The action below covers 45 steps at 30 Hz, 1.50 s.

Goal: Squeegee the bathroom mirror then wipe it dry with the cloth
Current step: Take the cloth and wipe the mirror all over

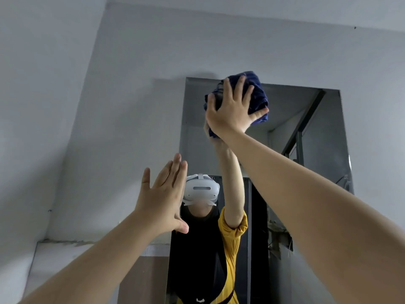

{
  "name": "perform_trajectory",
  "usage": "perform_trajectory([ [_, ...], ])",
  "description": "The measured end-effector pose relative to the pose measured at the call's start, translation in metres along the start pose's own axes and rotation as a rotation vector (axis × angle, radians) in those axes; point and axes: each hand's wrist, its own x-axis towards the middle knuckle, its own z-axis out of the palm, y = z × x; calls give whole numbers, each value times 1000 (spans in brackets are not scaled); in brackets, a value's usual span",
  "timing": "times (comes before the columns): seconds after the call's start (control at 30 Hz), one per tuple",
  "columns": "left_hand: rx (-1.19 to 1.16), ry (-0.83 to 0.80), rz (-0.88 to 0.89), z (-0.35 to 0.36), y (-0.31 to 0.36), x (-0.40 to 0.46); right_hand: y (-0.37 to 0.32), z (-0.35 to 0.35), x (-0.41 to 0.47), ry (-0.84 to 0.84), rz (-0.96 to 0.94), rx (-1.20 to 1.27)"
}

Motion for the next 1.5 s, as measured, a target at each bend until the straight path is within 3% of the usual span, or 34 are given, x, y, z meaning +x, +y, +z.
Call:
perform_trajectory([
  [0.2, 56, 31, -10, 2, -2, 1, -43, 20, -11, -92, -371, -52],
  [0.33, 68, 35, -13, 2, -3, 0, -21, 13, -8, -138, -655, -115],
  [0.43, 49, 34, -22, 2, -1, 0, 3, 3, -3, -144, -725, -128],
  [0.67, 80, 33, -42, 2, 4, 1, 82, -34, 33, -73, -493, -168],
  [1.0, 71, -14, -77, 0, 7, 1, 196, -80, 45, 91, 97, -48],
  [1.23, 46, 10, -96, -3, 11, 1, 162, -59, -3, 135, 376, -27],
  [1.5, 91, 217, -3, 13, 6, -14, 76, -24, -50, 17, 263, 45],
])
